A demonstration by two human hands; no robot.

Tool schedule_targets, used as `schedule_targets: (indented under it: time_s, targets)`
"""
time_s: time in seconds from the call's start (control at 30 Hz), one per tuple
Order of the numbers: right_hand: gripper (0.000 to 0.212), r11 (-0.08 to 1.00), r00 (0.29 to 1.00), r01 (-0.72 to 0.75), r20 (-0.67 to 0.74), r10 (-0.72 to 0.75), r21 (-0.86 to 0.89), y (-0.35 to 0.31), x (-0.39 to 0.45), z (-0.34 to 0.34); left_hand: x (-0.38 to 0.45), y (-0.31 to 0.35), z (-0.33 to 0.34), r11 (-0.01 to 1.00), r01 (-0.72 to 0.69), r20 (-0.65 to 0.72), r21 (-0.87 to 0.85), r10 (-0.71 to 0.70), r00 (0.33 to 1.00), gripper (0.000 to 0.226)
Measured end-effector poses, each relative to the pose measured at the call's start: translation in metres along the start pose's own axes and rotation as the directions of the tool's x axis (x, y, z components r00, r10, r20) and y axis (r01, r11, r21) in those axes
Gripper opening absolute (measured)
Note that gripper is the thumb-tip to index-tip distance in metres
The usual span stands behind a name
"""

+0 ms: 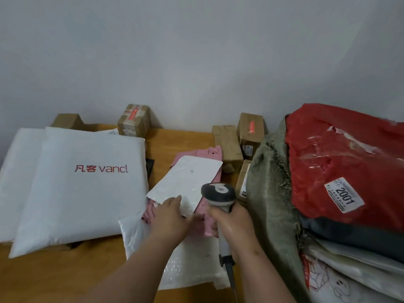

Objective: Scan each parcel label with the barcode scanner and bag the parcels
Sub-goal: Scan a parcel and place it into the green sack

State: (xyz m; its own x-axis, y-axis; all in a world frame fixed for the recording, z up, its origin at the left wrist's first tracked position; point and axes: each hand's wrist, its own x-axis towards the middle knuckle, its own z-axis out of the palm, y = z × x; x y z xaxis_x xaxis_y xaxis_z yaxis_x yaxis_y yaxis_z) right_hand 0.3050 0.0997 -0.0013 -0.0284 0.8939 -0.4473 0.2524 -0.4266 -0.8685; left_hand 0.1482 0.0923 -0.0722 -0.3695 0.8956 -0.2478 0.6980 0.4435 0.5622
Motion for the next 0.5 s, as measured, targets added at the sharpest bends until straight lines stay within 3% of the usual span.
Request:
schedule_targets:
  time_s: [0.13, 0.27, 0.33, 0.5]
  targets:
    - [0.011, 1.0, 0.999, -0.029, 0.031, 0.03, -0.007, 0.0, 0.025, 0.0, 0.023, 0.005, 0.016, 0.986, -0.007, 0.014, 0.165, 0.004, 1.0, 0.093]
    - [0.011, 0.999, 1.0, -0.029, 0.004, 0.029, -0.021, 0.005, 0.043, -0.002, 0.037, 0.004, 0.022, 0.997, -0.004, 0.065, 0.077, -0.001, 0.998, 0.063]
    - [0.013, 1.0, 1.0, -0.026, 0.009, 0.026, -0.017, 0.007, 0.048, -0.002, 0.038, 0.003, 0.017, 1.0, -0.005, 0.025, 0.027, 0.004, 1.0, 0.036]
    - [0.009, 0.999, 1.0, -0.025, -0.004, 0.025, 0.024, 0.002, 0.047, 0.001, 0.035, 0.001, -0.004, 0.992, 0.081, -0.188, -0.1, -0.099, 0.977, 0.022]
